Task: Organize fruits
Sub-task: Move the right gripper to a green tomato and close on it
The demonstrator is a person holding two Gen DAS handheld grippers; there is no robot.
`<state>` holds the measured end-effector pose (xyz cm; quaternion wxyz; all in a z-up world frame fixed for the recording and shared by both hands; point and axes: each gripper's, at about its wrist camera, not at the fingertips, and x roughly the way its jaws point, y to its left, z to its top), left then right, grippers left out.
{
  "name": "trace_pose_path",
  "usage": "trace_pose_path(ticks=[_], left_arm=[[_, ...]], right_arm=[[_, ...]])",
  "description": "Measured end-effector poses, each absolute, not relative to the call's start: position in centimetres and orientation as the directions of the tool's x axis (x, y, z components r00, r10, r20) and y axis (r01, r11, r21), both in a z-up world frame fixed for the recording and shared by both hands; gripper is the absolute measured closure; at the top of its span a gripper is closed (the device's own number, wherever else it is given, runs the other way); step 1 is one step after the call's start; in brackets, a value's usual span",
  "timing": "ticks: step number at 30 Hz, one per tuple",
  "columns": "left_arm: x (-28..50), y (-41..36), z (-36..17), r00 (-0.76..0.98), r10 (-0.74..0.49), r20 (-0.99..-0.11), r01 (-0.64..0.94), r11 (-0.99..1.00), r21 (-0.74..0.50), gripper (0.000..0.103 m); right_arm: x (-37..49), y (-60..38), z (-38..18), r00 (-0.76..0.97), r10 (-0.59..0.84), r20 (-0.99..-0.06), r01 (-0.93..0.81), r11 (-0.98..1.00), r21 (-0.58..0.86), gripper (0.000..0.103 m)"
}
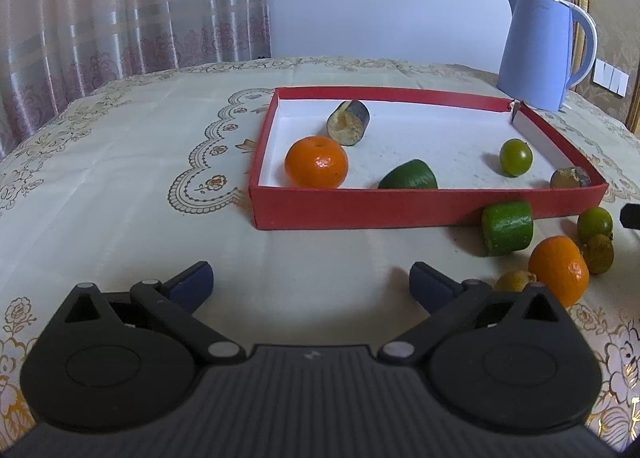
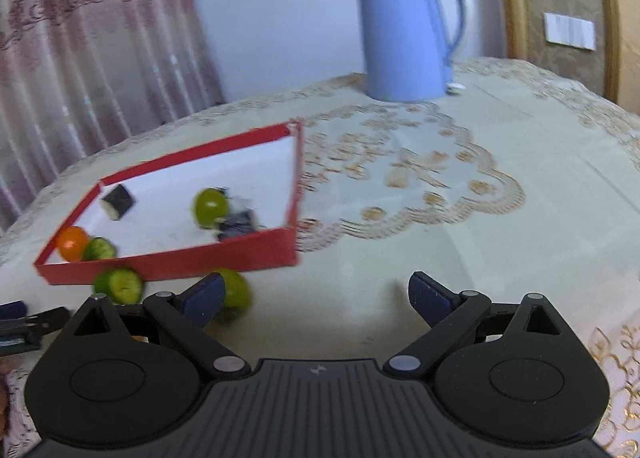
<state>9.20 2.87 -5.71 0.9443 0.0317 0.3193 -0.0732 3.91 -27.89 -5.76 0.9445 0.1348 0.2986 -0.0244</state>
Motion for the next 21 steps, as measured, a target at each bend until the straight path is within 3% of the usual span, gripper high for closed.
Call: trace_pose_path(ticks=[5,10,17,21], left_arm=[[9.1,2.9,-5.7,0.786,-0.118,-0.607,0.159,0.987,0.014,0.000],[9.1,2.9,-5.7,0.786,-0.120,-0.606,0.159,0.987,0.012,0.000],[9.1,2.9,-5.6,0.786,-0.122,-0.606,0.161,0.987,0.010,0.000],[9.1,2.9,-5.6,0.786,-0.122,-0.607,0.161,0.987,0.010,0.000]], right_arm=[[5.0,-25.5,-5.4,0.817,0.052,-0.575,0.069,0.980,0.188,0.006],[6.3,-24.6,-5.9,0.797,0.063,-0.600,0.057,0.982,0.179,0.032],[6.9,-24.0,-6.2,0.796,0.092,-0.599,0.040,0.978,0.204,0.039],[7.0,-23.5,-6.1,0.798,0.114,-0.591,0.022,0.976,0.218,0.063]])
